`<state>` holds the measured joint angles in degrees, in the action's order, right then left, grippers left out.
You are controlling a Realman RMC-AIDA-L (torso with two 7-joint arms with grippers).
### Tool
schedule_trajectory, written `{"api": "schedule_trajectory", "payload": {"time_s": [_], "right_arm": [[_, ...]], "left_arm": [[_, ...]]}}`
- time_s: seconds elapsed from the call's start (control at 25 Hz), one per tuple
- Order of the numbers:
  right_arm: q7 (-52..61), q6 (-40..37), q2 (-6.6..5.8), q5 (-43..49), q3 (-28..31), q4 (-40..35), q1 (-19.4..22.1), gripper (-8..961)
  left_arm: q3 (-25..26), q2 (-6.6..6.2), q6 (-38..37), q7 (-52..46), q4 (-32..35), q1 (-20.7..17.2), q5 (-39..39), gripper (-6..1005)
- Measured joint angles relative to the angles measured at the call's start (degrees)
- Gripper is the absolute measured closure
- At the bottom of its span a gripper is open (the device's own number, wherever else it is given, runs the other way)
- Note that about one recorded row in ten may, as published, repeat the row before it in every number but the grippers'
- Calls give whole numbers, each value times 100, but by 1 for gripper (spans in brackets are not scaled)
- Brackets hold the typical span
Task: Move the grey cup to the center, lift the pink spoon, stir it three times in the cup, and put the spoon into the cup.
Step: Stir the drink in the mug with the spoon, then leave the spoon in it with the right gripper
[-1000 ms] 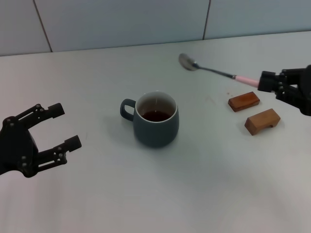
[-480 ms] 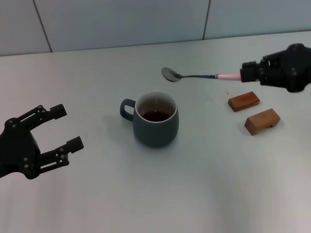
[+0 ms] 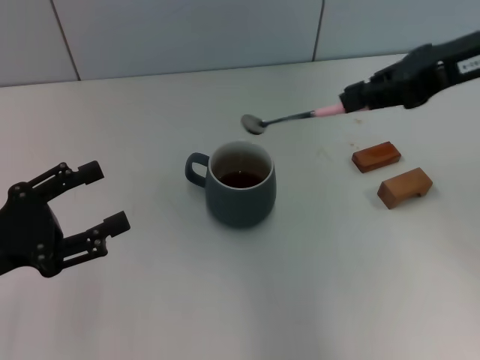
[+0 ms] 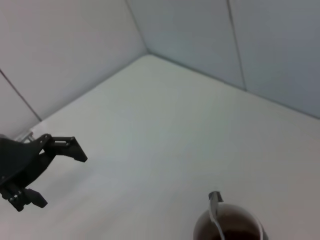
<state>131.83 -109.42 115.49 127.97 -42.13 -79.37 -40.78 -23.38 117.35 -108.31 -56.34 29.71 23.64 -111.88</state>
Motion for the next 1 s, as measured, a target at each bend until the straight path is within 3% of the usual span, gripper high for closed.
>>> {"api": "schedule_trajectory", "payload": {"time_s": [0.12,0.52,0.76,1.0], "right_arm": [[257,15,-46,452,-276,233,-450,847],[462,14,-115,1322,-477,1038,-1406,847],[463,167,-140,1735,-583,1566,-1764,847],[467,691,-141,1989,-1140,2176,-2079,847]], "left_arm": [[0,4,0,0,0,0,0,163],[0,20,0,56,0,0,-1,163],[0,25,0,60,0,0,-1,163],[0,24,-18,62,0,0,-1,163]]}}
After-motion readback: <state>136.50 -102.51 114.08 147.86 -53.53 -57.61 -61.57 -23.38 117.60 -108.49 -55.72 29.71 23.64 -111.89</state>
